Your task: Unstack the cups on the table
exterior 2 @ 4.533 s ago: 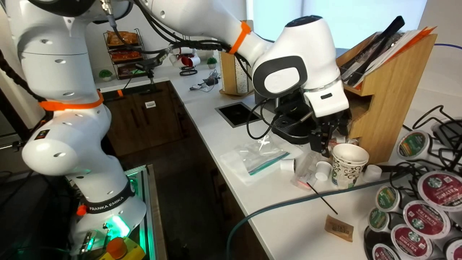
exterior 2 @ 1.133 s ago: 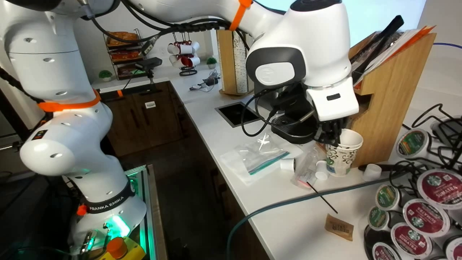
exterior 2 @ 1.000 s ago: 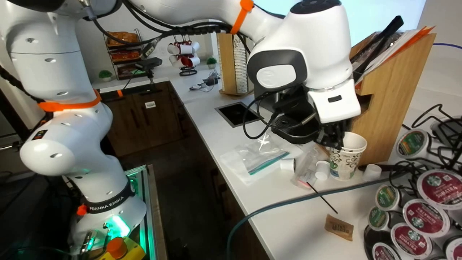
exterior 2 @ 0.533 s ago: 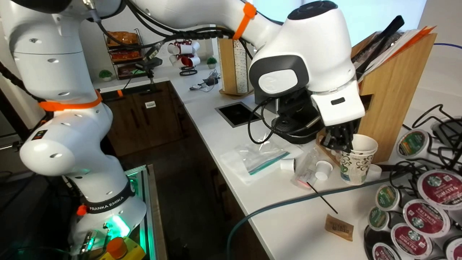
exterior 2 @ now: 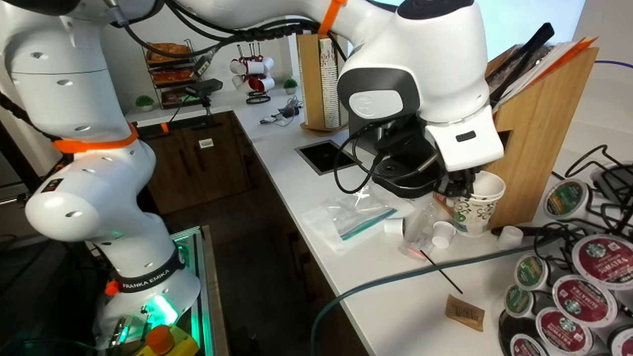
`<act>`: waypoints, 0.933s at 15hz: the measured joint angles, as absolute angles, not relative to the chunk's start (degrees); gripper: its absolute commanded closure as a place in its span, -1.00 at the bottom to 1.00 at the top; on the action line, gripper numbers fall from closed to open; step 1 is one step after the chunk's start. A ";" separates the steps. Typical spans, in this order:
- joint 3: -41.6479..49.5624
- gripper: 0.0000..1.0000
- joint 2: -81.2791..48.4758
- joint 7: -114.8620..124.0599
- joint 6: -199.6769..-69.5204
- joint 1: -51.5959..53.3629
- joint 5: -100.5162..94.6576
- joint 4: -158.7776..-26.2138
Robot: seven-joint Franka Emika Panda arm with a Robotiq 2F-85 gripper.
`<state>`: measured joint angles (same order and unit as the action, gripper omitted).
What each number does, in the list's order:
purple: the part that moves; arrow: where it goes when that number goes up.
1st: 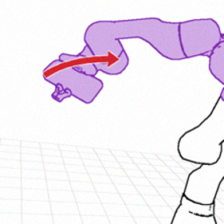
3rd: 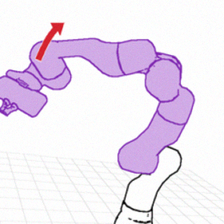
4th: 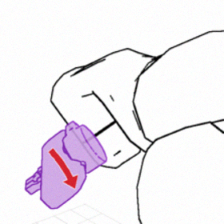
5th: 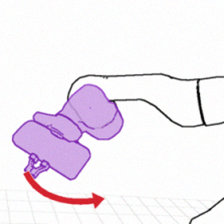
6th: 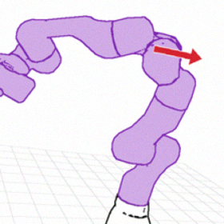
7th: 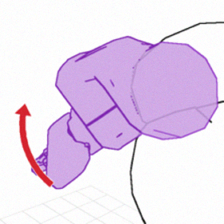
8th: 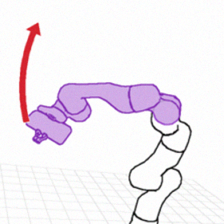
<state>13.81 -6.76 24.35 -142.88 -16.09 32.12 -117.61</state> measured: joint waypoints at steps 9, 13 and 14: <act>16.04 0.98 -6.77 29.49 -135.11 -16.48 24.34 -117.34; 16.32 0.98 -8.51 31.93 -134.94 -16.47 24.27 -116.85; 16.40 0.98 -8.95 32.77 -135.15 -16.47 24.10 -116.69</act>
